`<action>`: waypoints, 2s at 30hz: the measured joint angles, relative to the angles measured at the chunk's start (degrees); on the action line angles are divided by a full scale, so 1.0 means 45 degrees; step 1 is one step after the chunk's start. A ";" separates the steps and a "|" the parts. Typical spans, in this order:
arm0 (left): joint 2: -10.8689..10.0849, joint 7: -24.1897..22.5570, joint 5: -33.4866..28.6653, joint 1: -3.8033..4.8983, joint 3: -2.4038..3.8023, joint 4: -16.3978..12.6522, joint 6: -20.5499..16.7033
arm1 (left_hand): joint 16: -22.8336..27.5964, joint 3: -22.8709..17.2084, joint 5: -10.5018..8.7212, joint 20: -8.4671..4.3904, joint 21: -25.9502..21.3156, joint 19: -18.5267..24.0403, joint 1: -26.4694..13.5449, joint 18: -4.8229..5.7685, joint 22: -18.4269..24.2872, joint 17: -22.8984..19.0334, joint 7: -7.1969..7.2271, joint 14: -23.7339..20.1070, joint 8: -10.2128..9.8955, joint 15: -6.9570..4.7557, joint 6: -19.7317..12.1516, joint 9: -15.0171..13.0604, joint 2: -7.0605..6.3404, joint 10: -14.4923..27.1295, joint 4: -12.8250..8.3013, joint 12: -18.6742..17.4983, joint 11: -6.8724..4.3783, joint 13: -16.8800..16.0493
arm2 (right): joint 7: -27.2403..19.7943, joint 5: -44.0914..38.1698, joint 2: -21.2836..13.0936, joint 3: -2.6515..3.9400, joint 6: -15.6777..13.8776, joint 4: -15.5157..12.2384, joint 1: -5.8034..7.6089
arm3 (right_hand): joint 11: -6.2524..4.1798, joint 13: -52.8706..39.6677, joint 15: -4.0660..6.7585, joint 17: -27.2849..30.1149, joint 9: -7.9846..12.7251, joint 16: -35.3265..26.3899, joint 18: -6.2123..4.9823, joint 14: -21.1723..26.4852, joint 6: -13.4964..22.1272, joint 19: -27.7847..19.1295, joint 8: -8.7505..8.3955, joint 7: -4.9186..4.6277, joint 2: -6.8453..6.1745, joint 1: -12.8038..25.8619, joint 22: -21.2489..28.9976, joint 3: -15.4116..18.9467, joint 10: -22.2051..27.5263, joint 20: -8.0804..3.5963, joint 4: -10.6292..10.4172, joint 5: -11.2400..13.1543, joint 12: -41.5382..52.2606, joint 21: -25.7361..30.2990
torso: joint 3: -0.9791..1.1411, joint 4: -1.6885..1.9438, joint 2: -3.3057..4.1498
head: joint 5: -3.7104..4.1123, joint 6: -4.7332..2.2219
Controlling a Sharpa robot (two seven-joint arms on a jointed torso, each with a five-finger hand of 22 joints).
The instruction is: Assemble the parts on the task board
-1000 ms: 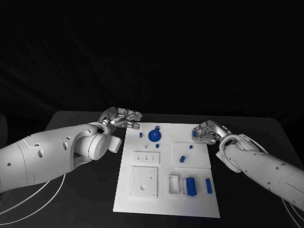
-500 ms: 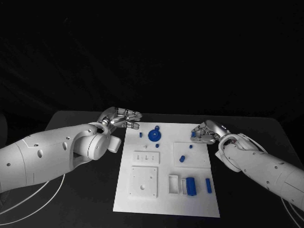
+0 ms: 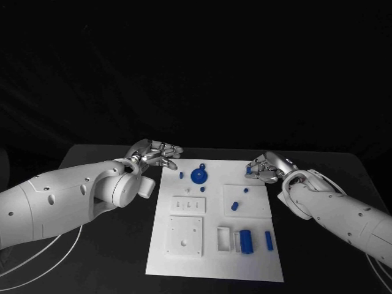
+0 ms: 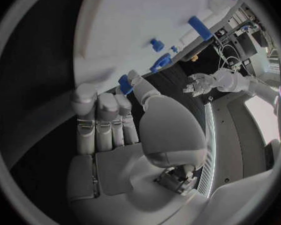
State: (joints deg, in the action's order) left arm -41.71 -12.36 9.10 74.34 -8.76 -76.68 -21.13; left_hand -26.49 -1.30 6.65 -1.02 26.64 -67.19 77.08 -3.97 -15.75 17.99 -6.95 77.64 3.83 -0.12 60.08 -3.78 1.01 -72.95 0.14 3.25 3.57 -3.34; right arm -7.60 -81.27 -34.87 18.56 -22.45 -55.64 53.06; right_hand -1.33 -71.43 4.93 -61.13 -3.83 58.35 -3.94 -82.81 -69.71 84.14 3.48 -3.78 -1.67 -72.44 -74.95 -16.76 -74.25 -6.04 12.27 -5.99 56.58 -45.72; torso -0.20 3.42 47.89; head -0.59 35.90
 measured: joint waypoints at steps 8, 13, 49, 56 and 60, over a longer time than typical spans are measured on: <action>0.0263 0.1203 0.1396 0.0301 0.0031 0.0596 0.1014 | -0.4160 0.0064 0.2010 -0.0764 0.2829 0.0082 -0.0281 0.0198 -0.2156 0.2722 0.0476 -0.0168 0.0000 -0.0723 0.0663 -0.0022 0.0005 -0.2371 0.0249 0.0176 -0.0829 -0.0171 | 0.0488 -0.0108 -0.0558 0.0012 0.0257 -0.1421 0.0450 | 0.0001 -0.0014 -0.0001 -0.0041 0.0000 0.0042 0.0001 0.0000 0.0001 0.0000 -0.0003 0.0002 0.0016 -0.0017 0.0001 0.0001 0.0001 0.0000 0.0001 0.0001 -0.0001 -0.0020 | 0.0024 -0.0143 -0.0175 | -0.0051 -0.0037; 0.0648 0.2409 0.2621 0.0620 0.0056 0.1078 0.2304 | -0.5167 0.0256 0.1452 -0.1025 0.3991 0.0450 -0.1015 0.0196 -0.3231 0.3536 0.0800 -0.0197 0.0000 -0.0891 0.1573 -0.0423 0.0042 -0.2464 0.0462 0.0929 -0.1025 -0.0780 | 0.0863 -0.0256 -0.0657 0.0012 0.0592 -0.2352 0.0636 | 0.0001 -0.0032 -0.0001 -0.0085 0.0000 0.0043 0.0000 0.0000 0.0002 0.0000 -0.0005 0.0003 0.0013 -0.0020 0.0001 0.0016 0.0001 0.0000 0.0015 -0.0076 -0.0001 -0.0088 | 0.0034 -0.0240 -0.0336 | -0.0151 -0.0028; 0.2821 0.5949 0.4942 0.0935 0.0037 0.2590 0.4375 | -0.5406 0.0236 0.1748 -0.1042 0.3650 0.0832 -0.2693 0.0195 -0.5399 0.3927 0.1142 -0.0386 0.0000 -0.0955 0.1762 -0.6869 -0.1002 -0.2445 0.1348 0.1039 -0.1095 -0.1774 | 0.2925 -0.1653 0.0882 -0.1091 0.1679 -0.3940 0.1323 | 0.0005 -0.0080 -0.0004 -0.0181 0.0000 0.0041 0.0001 0.0001 0.0037 0.0000 -0.0048 0.0017 -0.0001 -0.0023 0.0005 -0.0182 0.0005 0.0001 -0.0183 -0.0158 -0.0009 -0.0141 | 0.0017 -0.0309 -0.0613 | -0.0262 0.0149; 0.2896 0.6337 0.5182 0.0935 0.0035 0.2516 0.4383 | -0.5406 0.0352 0.1747 -0.0980 0.3480 0.0895 -0.2653 0.0195 -0.5600 0.3905 0.1136 -0.0494 0.0000 -0.0949 0.1706 -0.7368 -0.0962 -0.2444 0.1231 0.0876 -0.1094 -0.1700 | 0.3024 -0.1719 0.1034 -0.1132 0.1720 -0.3939 0.1328 | 0.0005 -0.0079 -0.0004 -0.0179 0.0000 0.0041 0.0001 0.0001 0.0050 0.0000 -0.0046 0.0009 -0.0002 -0.0022 0.0006 -0.0182 0.0005 0.0001 -0.0183 -0.0149 -0.0010 -0.0141 | 0.0015 -0.0297 -0.0612 | -0.0294 0.0166; 0.2924 0.6489 0.5292 0.0935 0.0034 0.2479 0.4383 | -0.5405 0.0246 0.1667 -0.0980 0.3393 0.0895 -0.2653 0.0195 -0.5733 0.3883 0.1123 -0.0494 0.0000 -0.0949 0.1694 -0.7469 -0.0962 -0.2443 0.1337 0.0872 -0.1093 -0.1700 | 0.3067 -0.1774 0.1094 -0.1216 0.1745 -0.3898 0.1331 | 0.0005 -0.0079 -0.0004 -0.0200 0.0000 0.0041 0.0000 0.0001 0.0057 0.0000 -0.0042 0.0042 -0.0021 -0.0004 0.0006 -0.0182 0.0005 0.0001 -0.0183 -0.0300 -0.0010 -0.0141 | 0.0009 -0.0299 -0.0610 | -0.0303 0.0153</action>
State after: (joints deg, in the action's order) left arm -28.55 16.84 32.91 78.55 -8.61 -65.53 -1.41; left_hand -50.82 -0.19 14.15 -5.43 41.91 -63.16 65.14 -3.09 -41.55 35.47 -1.90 75.42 3.83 -4.39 67.71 -37.39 -3.31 -83.94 6.15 7.18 -1.35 -10.99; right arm 6.20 -89.25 -29.95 13.09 -14.60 -73.18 59.05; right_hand -1.31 -71.78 4.91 -62.03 -3.83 58.53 -3.94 -82.80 -69.45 84.14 3.29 -3.60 -1.77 -72.46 -74.92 -17.58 -74.23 -6.03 11.44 -7.34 56.54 -46.35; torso -0.16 2.08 45.14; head -1.96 36.59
